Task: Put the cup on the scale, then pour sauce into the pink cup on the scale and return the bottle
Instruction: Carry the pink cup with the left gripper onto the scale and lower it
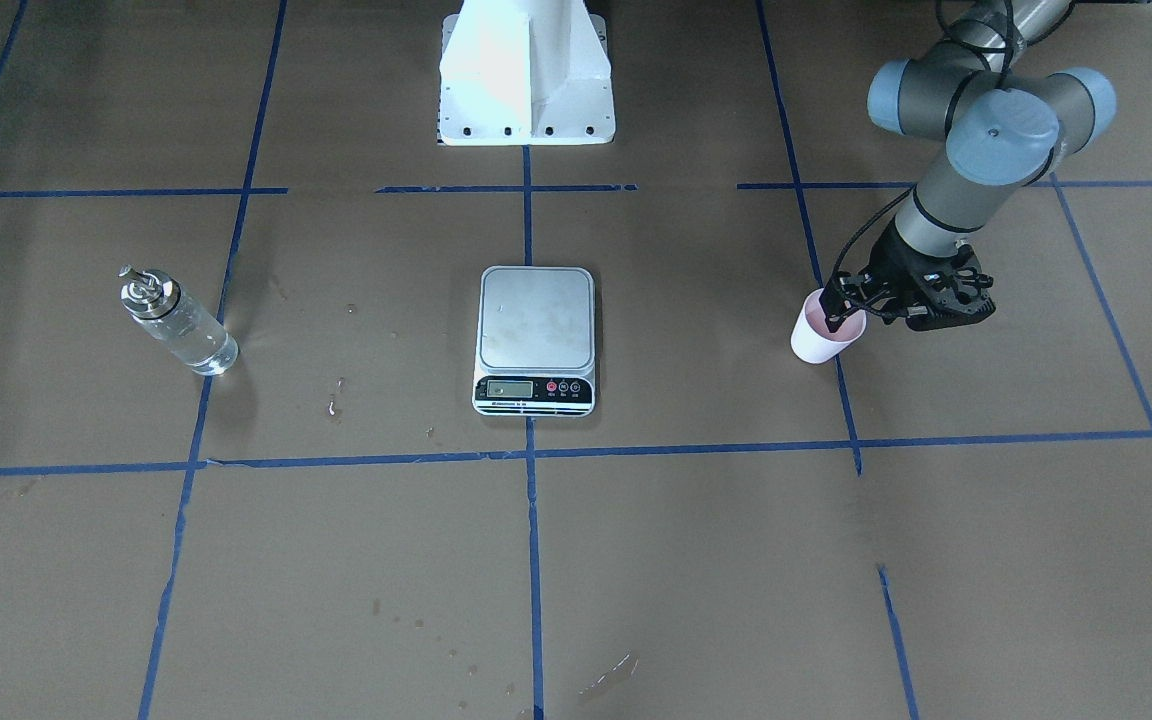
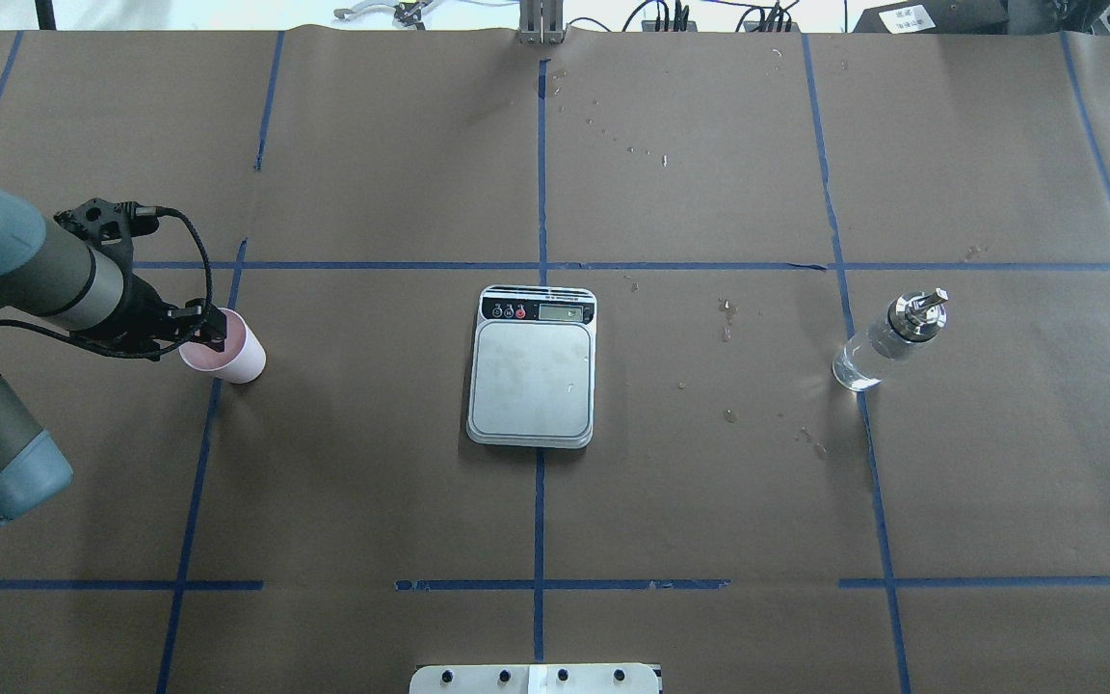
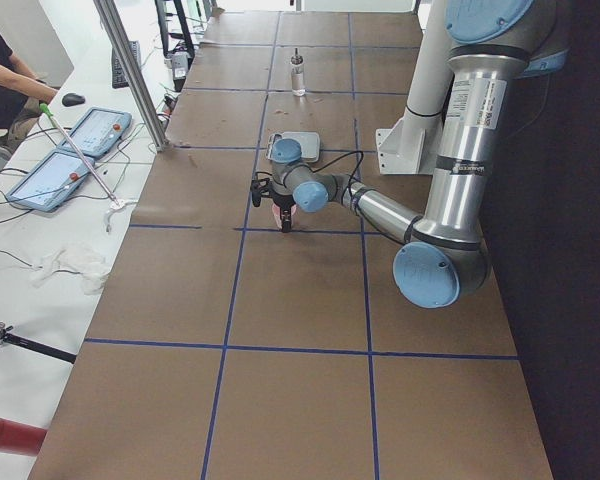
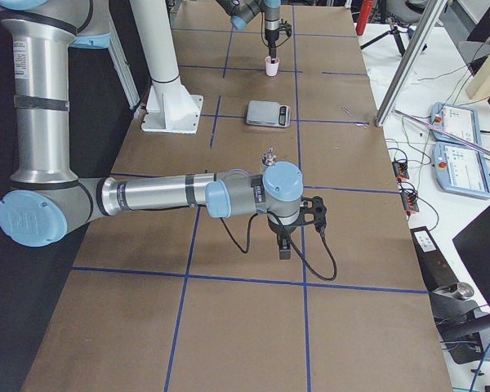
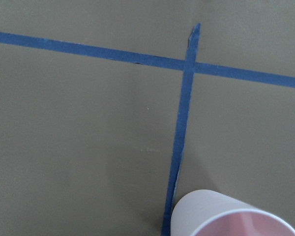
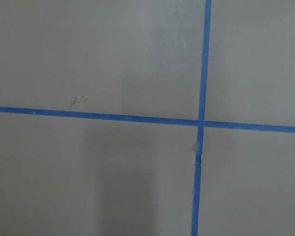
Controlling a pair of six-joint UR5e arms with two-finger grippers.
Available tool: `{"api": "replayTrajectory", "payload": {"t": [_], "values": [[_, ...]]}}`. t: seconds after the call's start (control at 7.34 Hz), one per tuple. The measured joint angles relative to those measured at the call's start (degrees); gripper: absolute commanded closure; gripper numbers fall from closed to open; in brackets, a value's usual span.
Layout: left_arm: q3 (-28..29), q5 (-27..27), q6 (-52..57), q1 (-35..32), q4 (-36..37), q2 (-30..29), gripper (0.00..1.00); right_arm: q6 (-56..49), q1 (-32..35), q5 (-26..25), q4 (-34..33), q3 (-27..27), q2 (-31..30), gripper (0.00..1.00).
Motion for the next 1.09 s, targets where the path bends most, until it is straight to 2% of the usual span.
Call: {"api": "replayTrajectory", "payload": {"t": [0.68,0.95,1.09], "values": [[-2.79,-0.39,-0.2,0.41,1.3,0.22,1.0,0.0,0.0,0.16,-0.25,-0.21,0.48,0.0],[-8.31,-1.42,0.3,-0.45,8.06,-0.54,1.0,0.0,0.0,0.54,-0.2,-0.21,0.57,0.0],[-10.43,-1.57,0.22,-1.0,12.73,-2.95,1.0,0.0,0.0,0.56,-0.16,-0.11,0.62,0.0]]}}
